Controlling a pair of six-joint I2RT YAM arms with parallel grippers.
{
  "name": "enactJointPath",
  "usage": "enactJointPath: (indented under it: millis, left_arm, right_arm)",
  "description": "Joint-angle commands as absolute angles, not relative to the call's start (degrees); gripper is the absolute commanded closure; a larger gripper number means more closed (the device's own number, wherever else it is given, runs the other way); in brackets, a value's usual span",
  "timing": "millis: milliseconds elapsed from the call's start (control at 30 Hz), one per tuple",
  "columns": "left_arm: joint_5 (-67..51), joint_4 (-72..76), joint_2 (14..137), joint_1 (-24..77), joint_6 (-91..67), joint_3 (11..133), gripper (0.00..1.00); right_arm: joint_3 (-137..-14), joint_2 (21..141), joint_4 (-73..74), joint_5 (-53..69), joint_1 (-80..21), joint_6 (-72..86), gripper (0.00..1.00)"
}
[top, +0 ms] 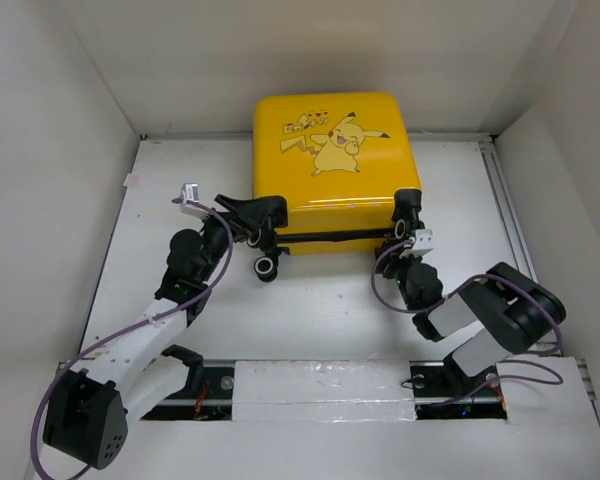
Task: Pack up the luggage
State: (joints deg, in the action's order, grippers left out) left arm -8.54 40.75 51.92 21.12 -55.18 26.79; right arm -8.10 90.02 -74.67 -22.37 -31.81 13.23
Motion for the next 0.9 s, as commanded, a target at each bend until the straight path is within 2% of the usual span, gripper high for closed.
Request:
enactJointPath:
  millis: [0, 33, 133, 433, 500, 533, 567, 633, 667, 800, 833, 867]
  left_arm:
    - [-0.5, 34.6, 51.5, 25.7, -47.1, 28.8, 0.17]
    - [2.8, 33.7, 51.0, 27.5, -46.3, 28.8, 0.14]
    - [3.3, 33.7, 50.4, 28.1, -44.5, 27.2, 0.11]
    - [-0.5, 34.2, 56.7, 28.1, -42.6, 27.7, 0.13]
    - [-1.7, 35.6, 57.2, 28.1, -42.0, 27.7, 0.17]
    - [-2.5, 36.4, 57.7, 28.1, -42.0, 27.7, 0.19]
    - [-2.5, 36.9, 57.7, 28.1, -42.0, 27.2, 0.23]
    - [-4.0, 37.4, 58.9, 28.1, -42.0, 27.2, 0.30]
    - [-4.0, 38.2, 58.9, 28.1, -42.0, 27.2, 0.35]
    - [-6.4, 40.5, 60.0, 28.1, -43.2, 27.2, 0.48]
    - [-6.9, 41.0, 60.6, 28.1, -43.2, 27.2, 0.60]
    - [-7.5, 41.0, 60.6, 28.1, -43.7, 27.2, 0.66]
  right_arm:
    - [-7.6, 84.1, -92.7, -20.8, -31.8, 10.8, 0.42]
    - [-6.7, 82.6, -91.9, -20.8, -31.8, 10.1, 0.44]
    - [-5.9, 77.6, -88.5, -20.8, -32.3, 9.2, 0.46]
    - [-11.1, 79.0, -86.7, -17.4, -29.1, 6.2, 0.54]
    - [-11.1, 79.5, -86.7, -16.8, -29.1, 6.9, 0.59]
    - [-11.1, 79.5, -86.7, -16.8, -29.1, 7.5, 0.66]
    - [-10.6, 79.5, -86.7, -16.2, -29.1, 7.5, 0.77]
    - [-10.5, 81.0, -88.4, -15.4, -29.1, 8.0, 0.88]
    - [-10.5, 81.0, -89.1, -14.7, -29.1, 8.0, 0.97]
    - [-9.9, 84.2, -93.2, -14.8, -32.2, 9.2, 1.00]
    - [-9.9, 85.6, -94.8, -14.9, -33.1, 9.9, 1.00]
    - [-9.9, 86.4, -95.6, -16.3, -35.6, 9.9, 1.00]
